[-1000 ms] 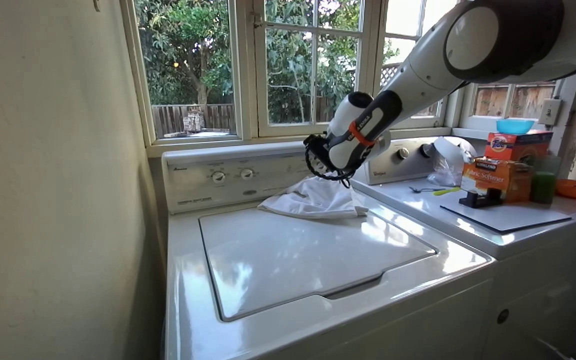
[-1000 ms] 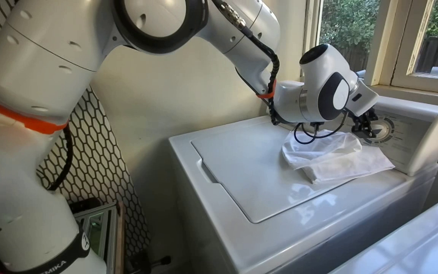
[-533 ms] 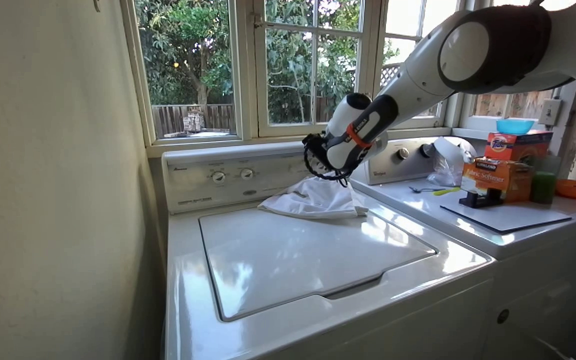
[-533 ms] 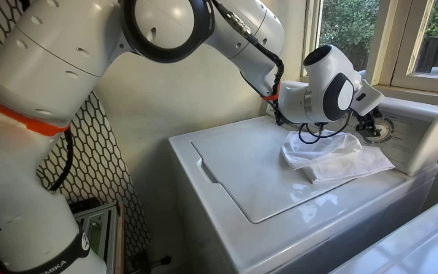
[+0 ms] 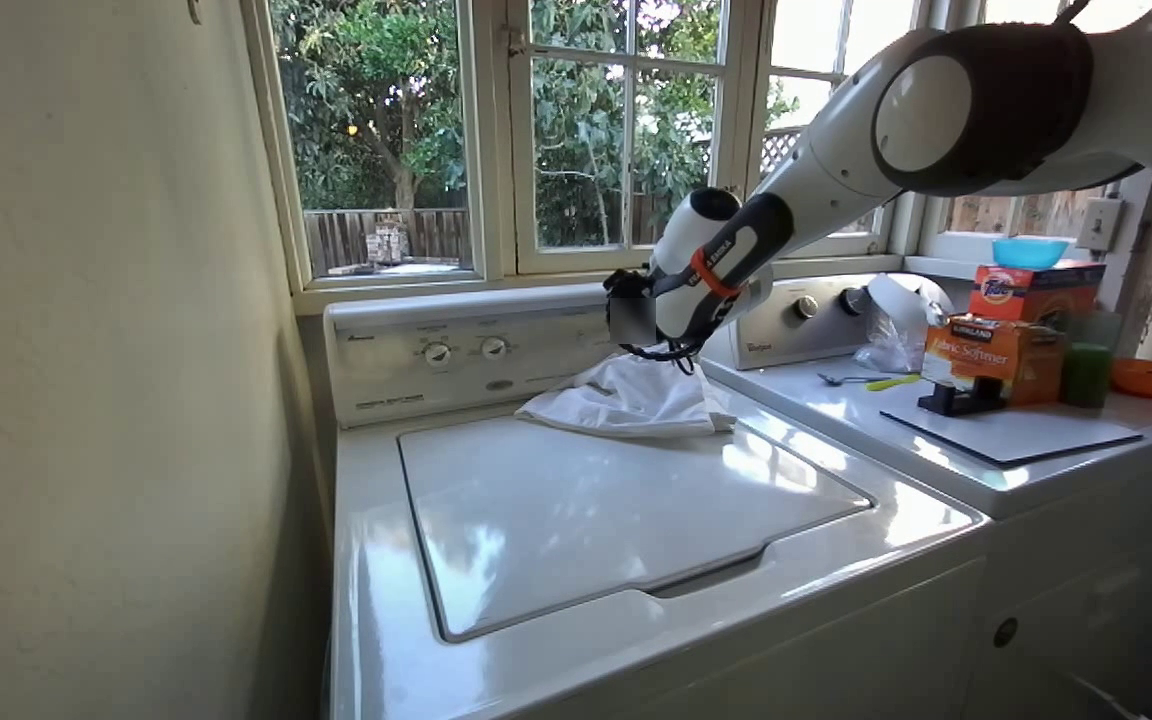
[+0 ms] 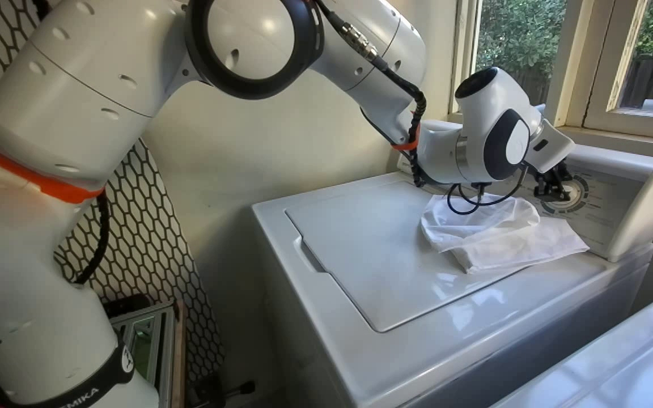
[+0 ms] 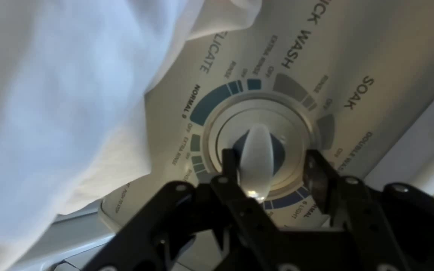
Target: Turn the last knob on the washing machine to the left slightly
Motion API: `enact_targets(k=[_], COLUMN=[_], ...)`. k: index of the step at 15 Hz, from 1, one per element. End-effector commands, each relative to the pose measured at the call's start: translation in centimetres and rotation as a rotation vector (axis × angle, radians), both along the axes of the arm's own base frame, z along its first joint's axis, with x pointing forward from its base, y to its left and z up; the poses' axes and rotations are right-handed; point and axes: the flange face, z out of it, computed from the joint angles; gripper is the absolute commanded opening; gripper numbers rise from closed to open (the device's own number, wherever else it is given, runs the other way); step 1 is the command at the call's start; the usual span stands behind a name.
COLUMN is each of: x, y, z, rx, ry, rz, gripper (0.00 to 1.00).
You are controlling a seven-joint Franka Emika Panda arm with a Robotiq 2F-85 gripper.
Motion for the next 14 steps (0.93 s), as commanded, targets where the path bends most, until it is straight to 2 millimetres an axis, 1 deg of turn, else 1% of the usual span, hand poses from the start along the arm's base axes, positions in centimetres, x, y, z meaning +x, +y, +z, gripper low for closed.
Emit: enact_targets(k=[1,2,3,5,8,14], x=[0.7,0.7,0.7,0.7,0.9,1.8], y=[-0.1,-0.1,-0.1,-0.1,-0.2,0.3], z=[-0.6,-0.6,-0.6,-0.6,-0.6,0.2], rx=[0.001,0.0,-0.001,-0.003,-0.015,-0.056], ry=[0.018,0.02,0.024,0.035,0.058,0.099], rz=[-0.004,-0.005,-0.006,-0.011,-0.029,-0.017], gripper=[0.36,0.31,0.21,0.17,0.17,0.17])
